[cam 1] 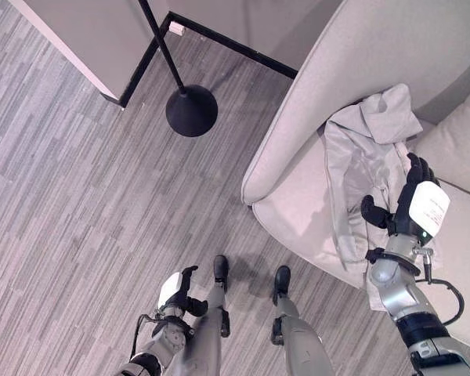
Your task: Hang the clothes on the sofa on the clothes rack.
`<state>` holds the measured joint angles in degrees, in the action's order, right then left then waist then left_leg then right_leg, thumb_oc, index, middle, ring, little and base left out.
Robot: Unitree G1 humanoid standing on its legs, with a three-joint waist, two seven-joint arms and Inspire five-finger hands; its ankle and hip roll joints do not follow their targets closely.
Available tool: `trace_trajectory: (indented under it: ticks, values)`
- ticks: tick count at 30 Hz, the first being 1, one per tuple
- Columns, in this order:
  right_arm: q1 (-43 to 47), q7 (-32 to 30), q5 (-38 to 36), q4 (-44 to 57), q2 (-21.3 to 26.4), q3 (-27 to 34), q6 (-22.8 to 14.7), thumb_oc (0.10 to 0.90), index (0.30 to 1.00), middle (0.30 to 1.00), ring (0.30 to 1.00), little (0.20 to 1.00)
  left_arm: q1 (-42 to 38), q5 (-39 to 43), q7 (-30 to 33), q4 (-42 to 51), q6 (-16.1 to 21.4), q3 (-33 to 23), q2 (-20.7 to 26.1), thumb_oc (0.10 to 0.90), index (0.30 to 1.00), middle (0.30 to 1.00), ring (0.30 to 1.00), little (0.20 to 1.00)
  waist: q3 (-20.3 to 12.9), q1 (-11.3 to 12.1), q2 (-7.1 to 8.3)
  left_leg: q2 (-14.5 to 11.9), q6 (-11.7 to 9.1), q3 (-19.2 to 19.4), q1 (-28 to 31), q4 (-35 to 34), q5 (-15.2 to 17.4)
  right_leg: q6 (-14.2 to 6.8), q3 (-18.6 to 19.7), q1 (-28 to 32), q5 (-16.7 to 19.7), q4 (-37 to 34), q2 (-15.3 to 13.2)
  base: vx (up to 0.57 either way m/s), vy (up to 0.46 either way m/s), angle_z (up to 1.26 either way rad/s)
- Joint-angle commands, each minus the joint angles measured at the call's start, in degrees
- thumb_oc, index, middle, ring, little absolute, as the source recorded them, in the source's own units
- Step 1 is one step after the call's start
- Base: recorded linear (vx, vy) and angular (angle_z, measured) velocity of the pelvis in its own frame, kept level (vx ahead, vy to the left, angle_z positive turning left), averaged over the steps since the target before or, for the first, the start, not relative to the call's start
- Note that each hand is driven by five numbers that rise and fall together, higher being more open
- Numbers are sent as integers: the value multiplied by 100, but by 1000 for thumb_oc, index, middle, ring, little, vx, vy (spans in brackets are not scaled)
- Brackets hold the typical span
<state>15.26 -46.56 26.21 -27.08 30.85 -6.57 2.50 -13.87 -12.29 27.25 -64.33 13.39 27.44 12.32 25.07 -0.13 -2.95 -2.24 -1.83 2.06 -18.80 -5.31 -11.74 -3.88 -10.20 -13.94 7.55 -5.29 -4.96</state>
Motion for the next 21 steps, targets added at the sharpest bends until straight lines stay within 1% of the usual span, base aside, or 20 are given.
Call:
trace_trajectory:
  ticks: [1,6,7,8,11,14,16,17,19,21]
  values:
    - [-7,-328,248,284,222,74,-127,800,900,900,900,900,269,-234,174,-219,30,189,-52,800,900,900,900,900,-525,129,193,-814,-682,-209,-110,31,528,-723,346,-327,-56,43,-914,1,-35,-9]
    - [89,-263,-142,-182,61,-21,-195,800,900,900,900,900,266,-114,145,-260,45,166,-52,800,900,900,900,900,-464,112,181,-812,-684,-208,-146,31,515,-715,382,-381,-42,45,-895,-5,-24,-6]
    - [194,-304,-377,-784,-29,-145,-190,800,900,900,900,900,257,-3,158,-280,75,180,-46,800,900,900,900,900,-402,122,129,-801,-694,-211,-197,31,483,-711,390,-437,-27,50,-903,-1,-46,-2]
    - [263,-355,-475,-1003,-58,-165,-207,800,900,900,900,900,241,9,184,-279,82,192,-41,800,900,900,900,900,-379,122,109,-793,-696,-218,-217,31,474,-710,390,-464,-20,53,-904,-10,-43,-1]
    - [636,-489,-757,-1712,-55,-243,-213,800,900,900,900,900,193,-33,250,-199,111,301,1,800,900,900,900,900,-291,145,-14,-750,-707,-210,-333,31,445,-720,403,-596,13,66,-934,0,0,0]
    - [1045,-764,-815,-2049,131,-268,-150,800,900,900,900,900,122,-207,416,-96,118,445,64,800,900,900,900,900,-214,150,-143,-709,-721,-175,-491,31,425,-753,452,-810,77,61,-982,-20,2,-3]
    - [1164,-853,-776,-2115,216,-284,-101,800,900,900,900,900,64,-307,479,-79,108,489,69,800,900,900,900,900,-210,154,-170,-699,-721,-149,-555,31,420,-757,493,-906,96,61,-983,-16,-4,-11]
    - [1337,-1080,-638,-2258,423,-299,-44,800,900,900,900,900,-68,-636,715,-35,103,655,133,800,900,900,900,900,-180,138,-205,-700,-729,-124,-621,31,418,-772,521,-1019,128,52,-992,-12,-16,-19]
    - [1537,-1236,-558,-2356,589,-368,-28,800,900,900,900,900,-201,-938,960,14,75,813,199,800,900,900,900,900,-163,136,-226,-716,-736,-87,-708,31,409,-785,565,-1149,156,48,-985,-16,-32,-21]
    - [1758,-1383,-453,-2526,756,-508,-25,800,900,900,900,900,-382,-1483,1359,59,-17,1120,324,800,900,900,900,900,-111,123,-238,-736,-754,-50,-747,31,436,-806,613,-1247,149,56,-967,-11,-35,-12]
